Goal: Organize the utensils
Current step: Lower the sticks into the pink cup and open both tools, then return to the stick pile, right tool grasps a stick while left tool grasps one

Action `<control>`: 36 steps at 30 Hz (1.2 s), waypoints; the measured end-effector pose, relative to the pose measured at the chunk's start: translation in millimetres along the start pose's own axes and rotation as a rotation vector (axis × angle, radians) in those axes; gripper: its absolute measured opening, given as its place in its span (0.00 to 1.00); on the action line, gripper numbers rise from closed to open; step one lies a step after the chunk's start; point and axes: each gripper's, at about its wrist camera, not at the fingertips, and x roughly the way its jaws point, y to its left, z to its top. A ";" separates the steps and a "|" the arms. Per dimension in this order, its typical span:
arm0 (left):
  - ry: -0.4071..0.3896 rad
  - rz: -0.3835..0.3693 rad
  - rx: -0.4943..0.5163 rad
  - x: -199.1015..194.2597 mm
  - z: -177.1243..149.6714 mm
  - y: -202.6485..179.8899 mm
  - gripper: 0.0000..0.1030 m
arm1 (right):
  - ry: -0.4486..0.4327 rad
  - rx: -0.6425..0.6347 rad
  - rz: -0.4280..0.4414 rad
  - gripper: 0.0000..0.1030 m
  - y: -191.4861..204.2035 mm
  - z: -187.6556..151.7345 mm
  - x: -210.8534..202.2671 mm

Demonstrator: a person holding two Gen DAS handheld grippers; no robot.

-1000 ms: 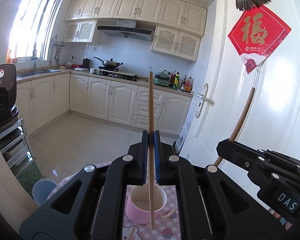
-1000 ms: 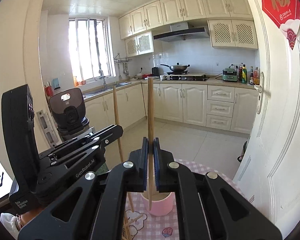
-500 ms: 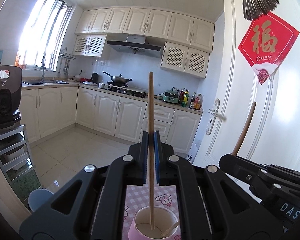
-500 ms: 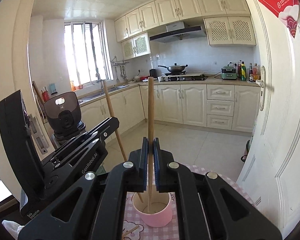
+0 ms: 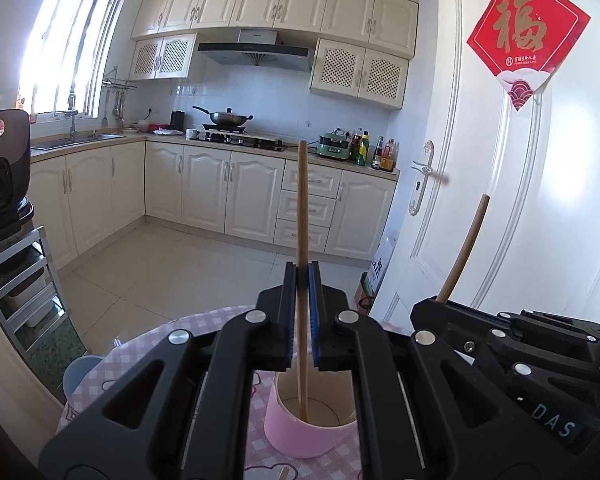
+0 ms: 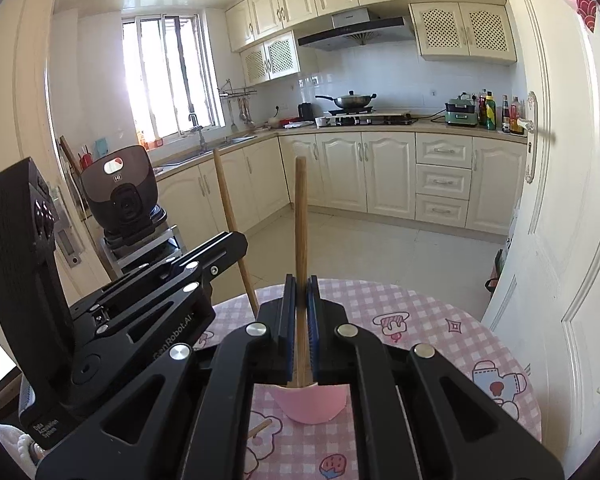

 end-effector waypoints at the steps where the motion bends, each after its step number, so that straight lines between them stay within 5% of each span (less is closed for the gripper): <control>1: 0.005 -0.006 -0.002 -0.8 -2.1 0.4 0.07 | 0.007 0.004 -0.003 0.04 -1.2 -1.3 1.1; 4: 0.020 0.001 0.006 -2.0 -5.5 -0.2 0.17 | 0.037 0.020 -0.005 0.04 -5.3 -6.4 5.0; 5: 0.026 0.005 0.013 -2.5 -6.2 -1.2 0.26 | 0.041 0.026 -0.007 0.04 -6.3 -7.4 5.5; 6: 0.028 0.015 0.020 -4.1 -7.2 -2.0 0.52 | 0.045 0.031 -0.008 0.06 -7.3 -8.8 5.3; 7: 0.013 0.030 0.027 -7.9 -8.7 -3.0 0.57 | 0.049 0.037 -0.008 0.06 -8.0 -10.2 4.8; 12: 0.016 0.039 0.054 -17.6 -8.4 -2.7 0.58 | 0.051 0.051 -0.013 0.07 -7.9 -13.8 0.7; 15: 0.022 0.049 0.043 -25.0 -7.4 0.7 0.69 | 0.041 0.051 -0.017 0.12 -5.4 -13.1 -5.5; 17: 0.023 0.055 0.045 -31.8 -7.4 2.8 0.70 | 0.037 0.048 -0.021 0.18 -3.6 -13.8 -10.7; 19: 0.044 0.071 0.043 -37.7 -7.4 6.1 0.72 | 0.031 0.049 -0.030 0.39 -2.7 -14.5 -16.4; 21: 0.058 0.071 0.035 -44.5 -8.1 9.7 0.76 | 0.014 0.061 -0.041 0.48 -3.2 -16.3 -22.5; 36: 0.236 0.124 0.127 -92.1 -42.9 33.0 0.80 | 0.069 0.062 -0.036 0.54 9.8 -55.7 -44.8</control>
